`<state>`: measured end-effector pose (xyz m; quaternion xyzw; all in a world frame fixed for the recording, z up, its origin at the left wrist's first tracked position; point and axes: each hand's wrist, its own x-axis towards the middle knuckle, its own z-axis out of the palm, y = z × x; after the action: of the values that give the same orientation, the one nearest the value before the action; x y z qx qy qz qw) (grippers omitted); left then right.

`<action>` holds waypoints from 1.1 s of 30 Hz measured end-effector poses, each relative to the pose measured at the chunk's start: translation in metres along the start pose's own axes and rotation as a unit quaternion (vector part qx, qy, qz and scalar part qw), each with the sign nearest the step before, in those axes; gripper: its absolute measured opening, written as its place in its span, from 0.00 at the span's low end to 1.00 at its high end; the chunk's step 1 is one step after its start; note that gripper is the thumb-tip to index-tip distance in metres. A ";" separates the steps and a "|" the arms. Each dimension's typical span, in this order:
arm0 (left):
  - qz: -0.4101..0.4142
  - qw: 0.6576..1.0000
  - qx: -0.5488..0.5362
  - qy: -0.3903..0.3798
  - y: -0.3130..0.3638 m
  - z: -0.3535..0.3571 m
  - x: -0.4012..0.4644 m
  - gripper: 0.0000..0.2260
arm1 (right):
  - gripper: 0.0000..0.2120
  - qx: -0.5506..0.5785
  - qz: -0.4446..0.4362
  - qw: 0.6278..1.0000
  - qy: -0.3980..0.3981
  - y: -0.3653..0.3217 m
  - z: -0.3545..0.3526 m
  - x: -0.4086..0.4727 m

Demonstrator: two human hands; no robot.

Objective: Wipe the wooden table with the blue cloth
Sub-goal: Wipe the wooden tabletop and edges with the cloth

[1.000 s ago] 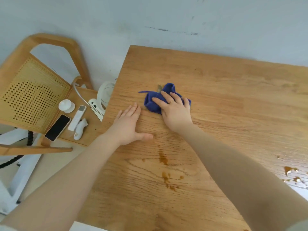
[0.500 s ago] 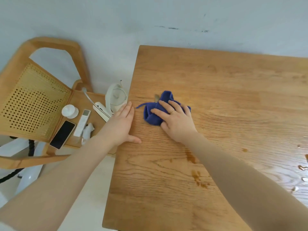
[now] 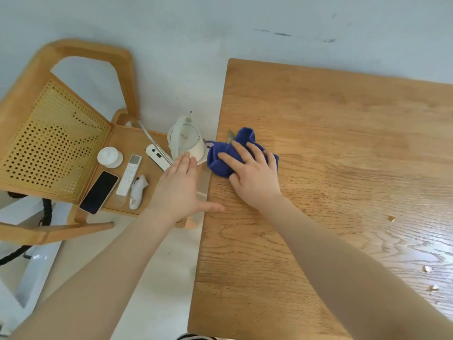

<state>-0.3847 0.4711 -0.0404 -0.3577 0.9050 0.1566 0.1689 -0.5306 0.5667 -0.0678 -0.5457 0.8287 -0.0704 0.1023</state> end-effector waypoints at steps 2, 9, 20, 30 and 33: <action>0.003 1.000 -0.018 0.004 -0.007 -0.005 -0.002 0.59 | 0.23 -0.013 0.014 1.000 -0.001 0.000 -0.001 0.023; 0.007 0.993 -0.095 0.073 -0.028 -0.006 -0.015 0.27 | 0.21 0.020 0.090 0.996 0.015 -0.010 -0.004 0.068; 0.021 0.986 -0.112 0.121 -0.004 -0.008 0.001 0.08 | 0.25 0.011 -0.090 0.995 -0.032 -0.006 -0.003 -0.001; 0.084 0.991 -0.101 0.025 0.023 0.026 -0.049 0.51 | 0.25 -0.012 -0.072 0.997 -0.012 -0.005 0.004 -0.048; 0.060 0.997 -0.044 -0.012 0.031 0.042 -0.066 0.61 | 0.23 0.000 -0.142 0.990 -0.022 0.005 0.006 -0.091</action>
<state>-0.3530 0.5489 -0.0454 -0.3074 0.9151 0.2103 0.1545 -0.4988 0.6525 -0.0661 -0.6589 0.7406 -0.0723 0.1101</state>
